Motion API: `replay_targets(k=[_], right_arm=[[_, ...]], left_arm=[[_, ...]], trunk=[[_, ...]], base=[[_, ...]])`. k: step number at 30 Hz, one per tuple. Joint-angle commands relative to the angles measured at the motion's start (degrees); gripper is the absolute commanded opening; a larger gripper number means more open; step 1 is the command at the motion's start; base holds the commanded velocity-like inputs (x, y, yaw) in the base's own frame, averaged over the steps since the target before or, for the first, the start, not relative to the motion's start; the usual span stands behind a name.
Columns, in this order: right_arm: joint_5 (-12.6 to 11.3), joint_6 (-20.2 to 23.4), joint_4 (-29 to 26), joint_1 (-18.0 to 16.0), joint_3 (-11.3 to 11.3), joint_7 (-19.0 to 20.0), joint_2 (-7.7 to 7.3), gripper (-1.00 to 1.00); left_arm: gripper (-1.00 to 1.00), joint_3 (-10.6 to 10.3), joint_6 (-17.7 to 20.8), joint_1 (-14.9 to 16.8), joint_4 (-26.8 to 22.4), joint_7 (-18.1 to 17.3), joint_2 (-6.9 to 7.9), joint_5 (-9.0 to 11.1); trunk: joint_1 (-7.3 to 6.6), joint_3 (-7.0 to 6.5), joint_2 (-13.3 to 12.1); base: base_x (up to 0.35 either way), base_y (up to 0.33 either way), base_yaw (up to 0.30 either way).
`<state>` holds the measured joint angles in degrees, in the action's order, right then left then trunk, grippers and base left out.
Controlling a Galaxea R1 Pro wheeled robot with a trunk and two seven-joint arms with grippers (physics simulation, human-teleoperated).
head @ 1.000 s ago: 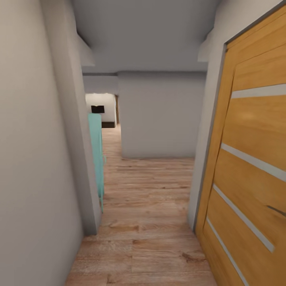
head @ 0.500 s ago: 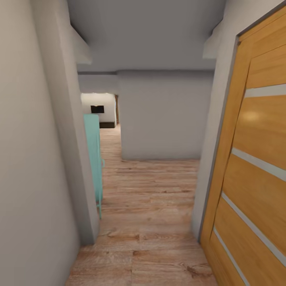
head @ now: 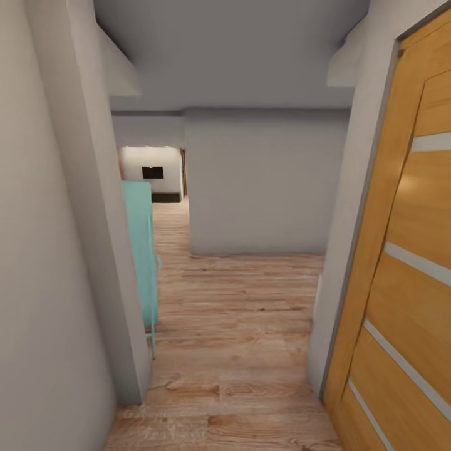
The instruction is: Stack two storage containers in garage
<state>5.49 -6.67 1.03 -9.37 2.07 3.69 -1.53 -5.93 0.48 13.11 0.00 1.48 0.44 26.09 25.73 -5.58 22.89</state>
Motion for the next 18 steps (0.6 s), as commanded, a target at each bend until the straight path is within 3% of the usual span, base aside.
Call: replay_targets(k=[1,18], right_arm=[[0.4,-0.3,0.1,0.0,0.1,0.0,-0.01,1.0],[0.4,-0.3,0.1,0.0,-0.2,0.0,0.04,1.0]], left_arm=[[1.0,-0.5,0.1,0.0,0.0,0.2,0.0,0.5],[1.0,-0.6,0.0,0.0,-0.1,0.2,-0.1,0.4]], trunk=[[0.05,0.02,0.0],[0.05,0.02,0.0]], base=[[0.325,0.0,0.0],[0.324,-0.028,0.0]])
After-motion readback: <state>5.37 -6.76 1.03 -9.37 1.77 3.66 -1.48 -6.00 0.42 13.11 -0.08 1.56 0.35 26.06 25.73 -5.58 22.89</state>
